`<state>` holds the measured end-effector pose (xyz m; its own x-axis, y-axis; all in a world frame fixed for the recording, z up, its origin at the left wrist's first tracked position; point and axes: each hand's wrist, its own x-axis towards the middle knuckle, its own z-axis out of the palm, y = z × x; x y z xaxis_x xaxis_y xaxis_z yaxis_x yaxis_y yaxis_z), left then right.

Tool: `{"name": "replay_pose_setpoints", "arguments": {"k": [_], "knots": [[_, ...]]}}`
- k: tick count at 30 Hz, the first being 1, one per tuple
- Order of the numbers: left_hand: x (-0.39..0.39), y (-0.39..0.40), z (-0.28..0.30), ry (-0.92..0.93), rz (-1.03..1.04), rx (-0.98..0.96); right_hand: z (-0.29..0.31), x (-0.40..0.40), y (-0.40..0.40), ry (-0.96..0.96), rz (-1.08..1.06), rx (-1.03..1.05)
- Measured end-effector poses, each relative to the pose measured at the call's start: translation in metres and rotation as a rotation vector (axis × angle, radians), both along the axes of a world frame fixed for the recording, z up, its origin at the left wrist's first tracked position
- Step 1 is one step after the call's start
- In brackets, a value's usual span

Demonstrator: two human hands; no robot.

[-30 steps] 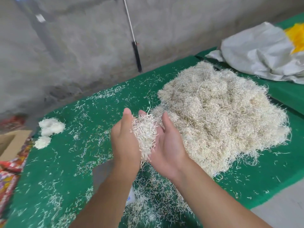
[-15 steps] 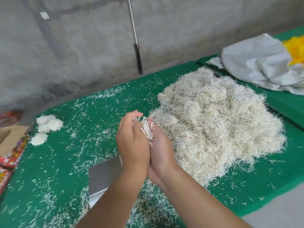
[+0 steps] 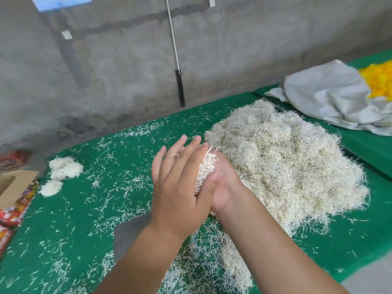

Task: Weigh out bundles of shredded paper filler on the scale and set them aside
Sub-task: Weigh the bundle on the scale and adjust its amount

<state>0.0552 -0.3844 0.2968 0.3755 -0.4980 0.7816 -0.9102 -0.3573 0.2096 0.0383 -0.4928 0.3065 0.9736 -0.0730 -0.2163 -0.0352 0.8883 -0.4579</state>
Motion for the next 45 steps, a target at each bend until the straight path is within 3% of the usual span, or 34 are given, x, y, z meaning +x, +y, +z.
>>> {"name": "replay_pose_setpoints", "arguments": {"k": [4, 8, 12, 14, 18, 20, 21, 25, 29, 32, 35, 38, 41, 43, 45], "knots": [[-0.002, 0.000, -0.003, -0.029, -0.053, -0.073, 0.006, -0.009, 0.013, -0.019, 0.084, 0.065], [-0.009, -0.003, 0.001, 0.182, -0.065, -0.206, 0.005, -0.014, 0.025, -0.038, 0.078, 0.147], [-0.004, -0.008, 0.017, 0.263, 0.029, -0.267, -0.008, -0.006, 0.034, -0.012, 0.071, 0.003], [0.003, -0.010, 0.020, 0.417, 0.038, -0.361, -0.009, -0.011, 0.034, 0.000, 0.064, -0.045], [0.014, -0.007, 0.022, 0.956, -0.055, -0.642, -0.007, -0.017, 0.030, -0.029, -0.036, 0.037], [0.017, -0.007, 0.019, 1.119, -0.072, -0.716, -0.005, -0.018, 0.034, -0.018, -0.068, 0.003], [0.018, -0.006, 0.017, 1.117, -0.047, -0.716, -0.007, -0.018, 0.038, -0.008, -0.084, -0.027], [0.021, -0.003, 0.012, 0.815, 0.158, -0.513, -0.005, -0.024, 0.059, 0.054, -0.170, -0.110], [0.025, -0.003, 0.011, 0.711, 0.337, -0.299, -0.003, -0.027, 0.072, 0.069, -0.231, -0.256], [0.022, 0.001, 0.003, 0.752, 0.310, -0.221, -0.005, -0.025, 0.072, 0.125, -0.321, -0.339], [0.006, 0.003, -0.006, 0.798, 0.139, -0.323, -0.012, -0.020, 0.063, 0.174, -0.318, -0.279], [-0.015, 0.007, -0.017, 1.142, -0.015, -0.555, -0.019, -0.015, 0.049, 0.149, -0.306, -0.142], [-0.010, 0.024, -0.028, 1.883, -0.056, -0.758, -0.028, -0.015, 0.037, 0.060, -0.256, -0.081], [-0.007, 0.033, -0.033, 2.285, -0.212, -0.776, -0.038, -0.017, 0.036, 0.070, -0.232, -0.237], [-0.007, 0.039, -0.035, 2.333, -0.257, -0.793, -0.047, -0.024, 0.042, 0.181, -0.179, -0.650]]}}
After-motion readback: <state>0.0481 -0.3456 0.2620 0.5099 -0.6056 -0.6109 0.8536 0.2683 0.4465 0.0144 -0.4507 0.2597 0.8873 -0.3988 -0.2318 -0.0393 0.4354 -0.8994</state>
